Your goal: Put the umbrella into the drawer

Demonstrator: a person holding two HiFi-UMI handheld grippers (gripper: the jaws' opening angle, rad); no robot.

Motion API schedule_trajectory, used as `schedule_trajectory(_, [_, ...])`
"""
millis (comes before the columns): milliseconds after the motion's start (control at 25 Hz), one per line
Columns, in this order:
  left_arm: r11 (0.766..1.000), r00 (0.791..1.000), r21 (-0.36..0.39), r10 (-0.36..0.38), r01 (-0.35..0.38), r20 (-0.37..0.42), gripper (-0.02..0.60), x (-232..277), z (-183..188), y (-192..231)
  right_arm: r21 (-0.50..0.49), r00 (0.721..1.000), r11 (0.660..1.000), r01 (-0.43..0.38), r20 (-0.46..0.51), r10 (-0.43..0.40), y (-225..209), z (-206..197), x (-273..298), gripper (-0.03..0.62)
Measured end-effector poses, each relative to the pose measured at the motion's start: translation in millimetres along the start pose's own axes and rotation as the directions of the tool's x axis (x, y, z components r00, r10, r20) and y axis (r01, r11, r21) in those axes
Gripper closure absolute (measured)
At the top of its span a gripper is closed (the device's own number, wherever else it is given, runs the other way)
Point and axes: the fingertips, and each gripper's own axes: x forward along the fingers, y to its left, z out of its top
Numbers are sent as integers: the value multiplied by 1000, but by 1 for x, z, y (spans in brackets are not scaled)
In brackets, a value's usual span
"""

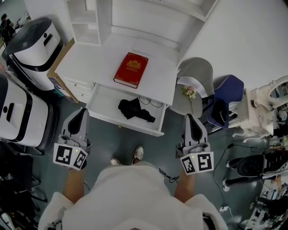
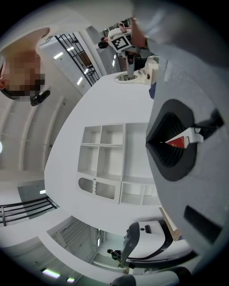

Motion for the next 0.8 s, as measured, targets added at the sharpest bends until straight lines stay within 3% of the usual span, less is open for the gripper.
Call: schedule_trajectory(800, [999, 999, 6, 34, -34, -13, 566, 31, -5, -25, 13, 999, 999, -53, -4, 53, -37, -8, 21, 594])
